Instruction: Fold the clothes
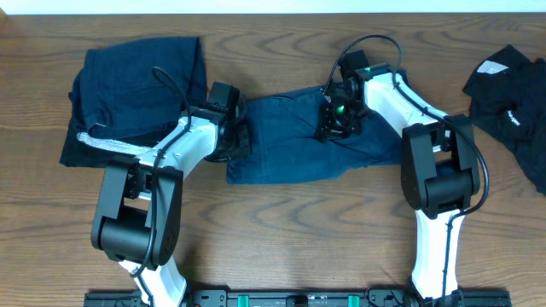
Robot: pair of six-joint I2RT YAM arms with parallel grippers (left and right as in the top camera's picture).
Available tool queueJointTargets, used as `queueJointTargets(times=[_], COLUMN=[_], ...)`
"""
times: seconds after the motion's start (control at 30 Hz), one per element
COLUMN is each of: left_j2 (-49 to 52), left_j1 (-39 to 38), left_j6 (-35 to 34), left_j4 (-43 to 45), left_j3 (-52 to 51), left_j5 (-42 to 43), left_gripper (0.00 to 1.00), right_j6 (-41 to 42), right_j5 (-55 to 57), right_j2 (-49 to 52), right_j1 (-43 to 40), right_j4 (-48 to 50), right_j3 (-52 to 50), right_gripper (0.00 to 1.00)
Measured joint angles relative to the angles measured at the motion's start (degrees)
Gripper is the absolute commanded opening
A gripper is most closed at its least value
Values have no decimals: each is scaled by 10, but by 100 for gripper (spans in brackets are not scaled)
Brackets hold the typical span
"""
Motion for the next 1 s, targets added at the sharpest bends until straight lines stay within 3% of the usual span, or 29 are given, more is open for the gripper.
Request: queueJointTargets(times=[0.07,0.4,0.6,1.0], left_j2=[0,0,0,0], left_j1=[0,0,0,1], left_j6=[3,5,18,30], left_j4=[1,-53,-117,-166], left_j3=[0,26,86,160], left_j5=[5,-3,-31,-47], left_gripper=[6,6,6,6], right_j6=[0,0,1,-49], right_j5=[0,-3,-7,-98], right_j2=[0,0,0,21], right_j1=[2,4,4,-39], right_j4=[0,0,-2,-210], right_j3=[0,0,0,184], right_gripper=[18,18,8,4])
